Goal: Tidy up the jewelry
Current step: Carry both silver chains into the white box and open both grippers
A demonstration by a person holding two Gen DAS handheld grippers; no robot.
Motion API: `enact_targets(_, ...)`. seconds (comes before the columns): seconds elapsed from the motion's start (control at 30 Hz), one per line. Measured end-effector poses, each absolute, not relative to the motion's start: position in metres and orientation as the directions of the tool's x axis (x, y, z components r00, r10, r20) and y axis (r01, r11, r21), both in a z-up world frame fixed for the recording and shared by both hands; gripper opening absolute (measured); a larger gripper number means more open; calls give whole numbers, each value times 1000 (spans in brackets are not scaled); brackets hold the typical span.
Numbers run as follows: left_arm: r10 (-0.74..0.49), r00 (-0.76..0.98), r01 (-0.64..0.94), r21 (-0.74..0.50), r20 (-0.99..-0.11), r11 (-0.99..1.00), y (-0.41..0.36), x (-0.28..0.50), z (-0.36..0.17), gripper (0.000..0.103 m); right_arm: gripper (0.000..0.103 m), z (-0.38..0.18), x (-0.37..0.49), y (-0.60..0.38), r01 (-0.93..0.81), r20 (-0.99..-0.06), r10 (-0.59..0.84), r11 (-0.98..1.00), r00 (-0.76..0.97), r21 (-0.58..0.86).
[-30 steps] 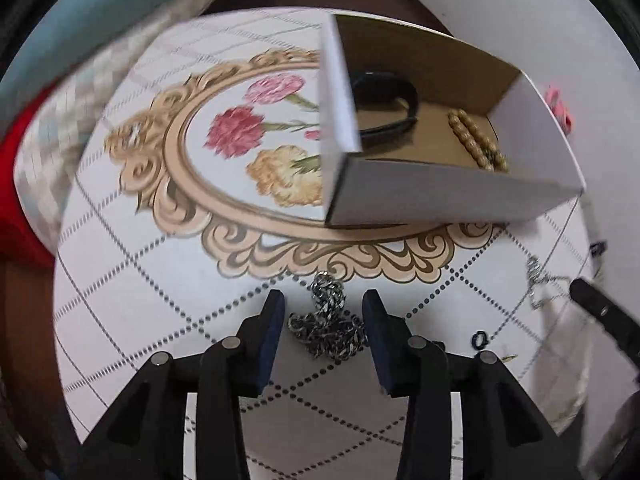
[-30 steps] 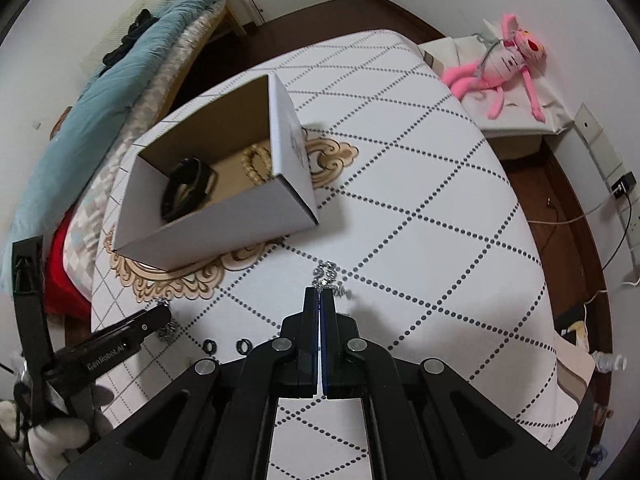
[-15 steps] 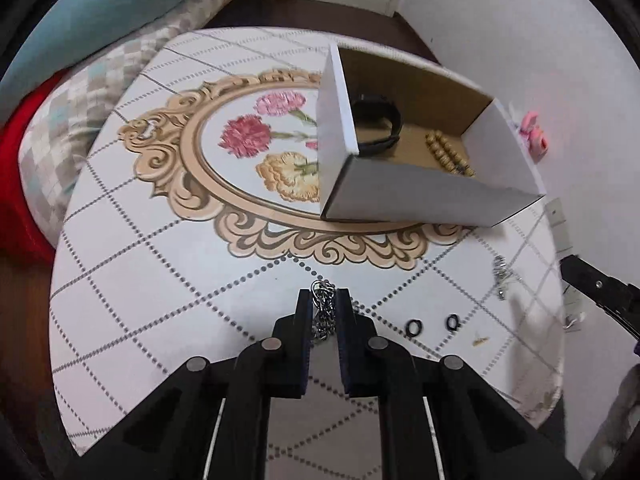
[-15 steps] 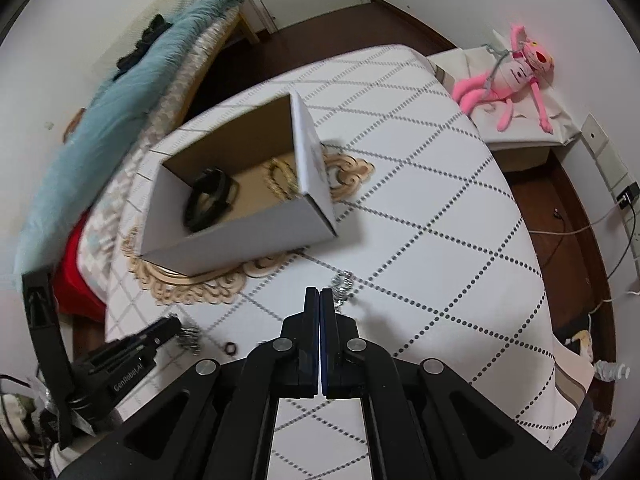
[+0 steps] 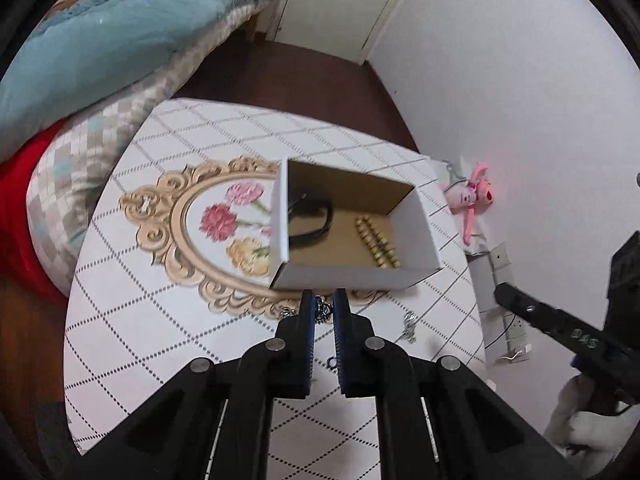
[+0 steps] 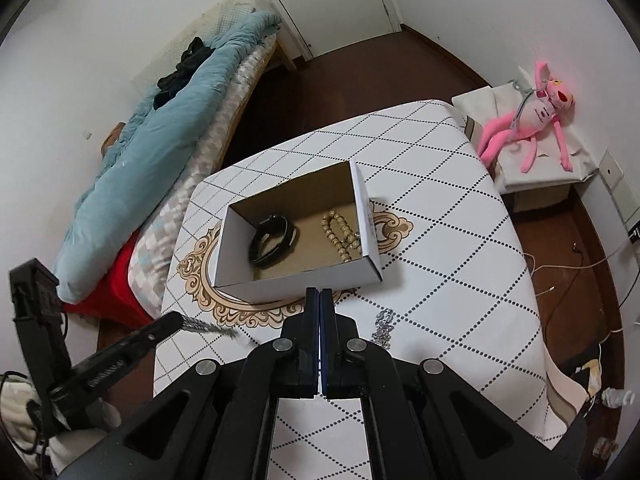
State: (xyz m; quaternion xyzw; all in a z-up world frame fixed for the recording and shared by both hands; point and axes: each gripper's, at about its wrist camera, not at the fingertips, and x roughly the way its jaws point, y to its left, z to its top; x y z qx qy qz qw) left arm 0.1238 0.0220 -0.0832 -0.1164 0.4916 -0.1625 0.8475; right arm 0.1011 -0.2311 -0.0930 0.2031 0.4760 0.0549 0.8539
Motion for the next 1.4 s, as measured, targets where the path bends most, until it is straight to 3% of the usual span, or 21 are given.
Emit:
enact_targets(0.2, -374, 466, 158, -341, -802, 927, 14, 128, -92, 6, 3, -130, 119, -250, 175, -845, 297, 896, 445, 407)
enact_targets(0.23, -370, 461, 154, -338, -807, 928, 13, 128, -97, 6, 6, -142, 124, -250, 182, -868, 286, 905, 407, 384)
enact_targets(0.3, -359, 440, 145, -329, -823, 933, 10, 128, -111, 6, 29, -163, 129, -249, 196, -889, 265, 914, 372, 355)
enact_targets(0.37, -354, 420, 134, -329, -836, 935, 9, 127, -123, 6, 39, -184, 135, -244, 200, -913, 236, 928, 333, 313)
enact_targets(0.5, -345, 393, 122, -324, -852, 938, 7, 124, -138, 6, 39, -212, 141, -234, 192, -938, 198, 947, 284, 257)
enact_targets(0.57, -339, 392, 123, -317, -855, 941, 7, 124, -140, 6, 38, -213, 141, -225, 166, -946, 149, 965, 289, 203)
enact_targets(0.63, -342, 393, 121, -321, -853, 939, 8, 125, -139, 6, 13, -213, 140, -218, 142, -950, 103, 978, 296, 150)
enact_targets(0.73, -351, 405, 127, -329, -844, 936, 9, 125, -131, 6, 12, -211, 138, -214, 135, -949, 79, 983, 306, 126)
enact_targets(0.8, -362, 416, 135, -337, -834, 932, 10, 125, -123, 6, 0, -207, 136, -217, 146, -941, 105, 976, 322, 159)
enact_targets(1.17, -487, 470, 185, -457, -736, 870, 12, 130, -57, 6, 0, -116, 120, -223, 93, -821, 270, 927, 502, 362)
enact_targets(1.4, -514, 487, 237, -459, -706, 856, -2, 161, -29, 6, 0, -51, 144, -214, 8, -750, 331, 913, 572, 409)
